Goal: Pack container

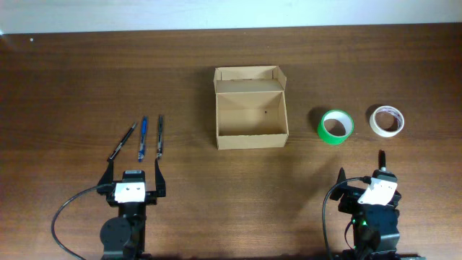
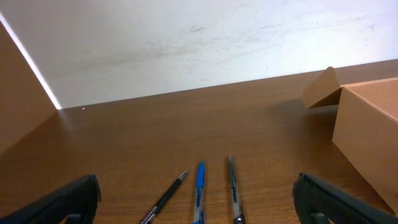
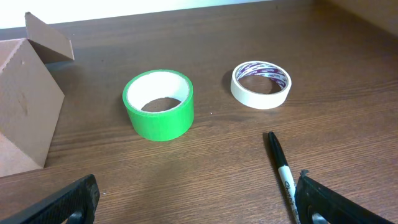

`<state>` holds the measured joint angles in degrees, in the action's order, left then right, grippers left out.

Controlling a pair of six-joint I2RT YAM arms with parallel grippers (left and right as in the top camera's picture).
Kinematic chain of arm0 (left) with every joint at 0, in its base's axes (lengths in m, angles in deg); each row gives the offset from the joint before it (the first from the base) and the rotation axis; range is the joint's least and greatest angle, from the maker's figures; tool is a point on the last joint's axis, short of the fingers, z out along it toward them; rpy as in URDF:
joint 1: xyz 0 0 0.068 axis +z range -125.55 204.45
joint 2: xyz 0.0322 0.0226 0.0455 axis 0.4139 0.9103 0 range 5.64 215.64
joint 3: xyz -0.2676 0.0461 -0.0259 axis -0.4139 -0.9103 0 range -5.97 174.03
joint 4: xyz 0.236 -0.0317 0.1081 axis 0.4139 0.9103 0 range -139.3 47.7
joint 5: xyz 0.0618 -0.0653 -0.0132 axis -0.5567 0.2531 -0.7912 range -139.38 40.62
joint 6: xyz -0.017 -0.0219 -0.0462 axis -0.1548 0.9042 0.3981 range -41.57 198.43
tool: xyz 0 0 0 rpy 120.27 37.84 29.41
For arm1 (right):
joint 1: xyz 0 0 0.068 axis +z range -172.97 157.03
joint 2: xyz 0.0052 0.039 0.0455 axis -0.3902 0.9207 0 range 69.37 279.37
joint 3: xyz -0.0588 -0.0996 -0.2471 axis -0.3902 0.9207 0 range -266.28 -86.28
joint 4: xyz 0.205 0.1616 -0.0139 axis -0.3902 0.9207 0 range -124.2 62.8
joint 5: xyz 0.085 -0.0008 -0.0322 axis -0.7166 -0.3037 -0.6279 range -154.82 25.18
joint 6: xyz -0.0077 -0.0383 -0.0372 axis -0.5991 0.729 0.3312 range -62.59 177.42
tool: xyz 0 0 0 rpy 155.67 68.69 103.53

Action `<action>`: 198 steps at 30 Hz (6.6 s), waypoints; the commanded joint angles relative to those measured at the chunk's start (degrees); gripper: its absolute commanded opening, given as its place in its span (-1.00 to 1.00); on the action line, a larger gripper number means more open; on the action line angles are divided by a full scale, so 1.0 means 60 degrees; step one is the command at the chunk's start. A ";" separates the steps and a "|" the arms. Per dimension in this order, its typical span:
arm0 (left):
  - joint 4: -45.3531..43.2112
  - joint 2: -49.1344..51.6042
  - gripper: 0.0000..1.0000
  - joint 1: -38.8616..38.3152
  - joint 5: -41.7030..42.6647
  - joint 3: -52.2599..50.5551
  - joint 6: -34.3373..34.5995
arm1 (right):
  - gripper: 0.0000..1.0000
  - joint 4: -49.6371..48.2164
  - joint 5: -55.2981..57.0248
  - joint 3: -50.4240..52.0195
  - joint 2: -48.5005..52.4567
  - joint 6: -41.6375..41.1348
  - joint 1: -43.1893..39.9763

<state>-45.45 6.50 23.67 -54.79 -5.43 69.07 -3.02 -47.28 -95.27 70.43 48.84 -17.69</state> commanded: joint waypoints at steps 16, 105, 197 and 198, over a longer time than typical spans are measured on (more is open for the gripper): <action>0.0069 -0.0015 0.98 0.0051 -0.0036 -0.0004 -0.0091 | 0.98 -0.0018 0.0036 0.0080 -0.0066 0.0022 -0.0073; 0.6298 1.6378 0.99 0.1789 0.1654 1.3242 0.2510 | 0.78 0.6069 -0.4656 -1.4360 1.7835 -0.1898 -0.2911; 0.6298 1.6473 0.99 0.1781 0.1654 1.3238 0.2510 | -0.92 0.7118 -0.3140 -1.9485 2.2575 -0.0113 0.3752; 0.6298 1.6473 0.99 0.1781 0.1654 1.3238 0.2510 | -0.92 0.7096 -0.3136 -1.9485 2.2575 -0.0113 0.3752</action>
<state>-7.70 104.92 34.18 -44.87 72.90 85.06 39.89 -65.16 -212.40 206.29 48.57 4.71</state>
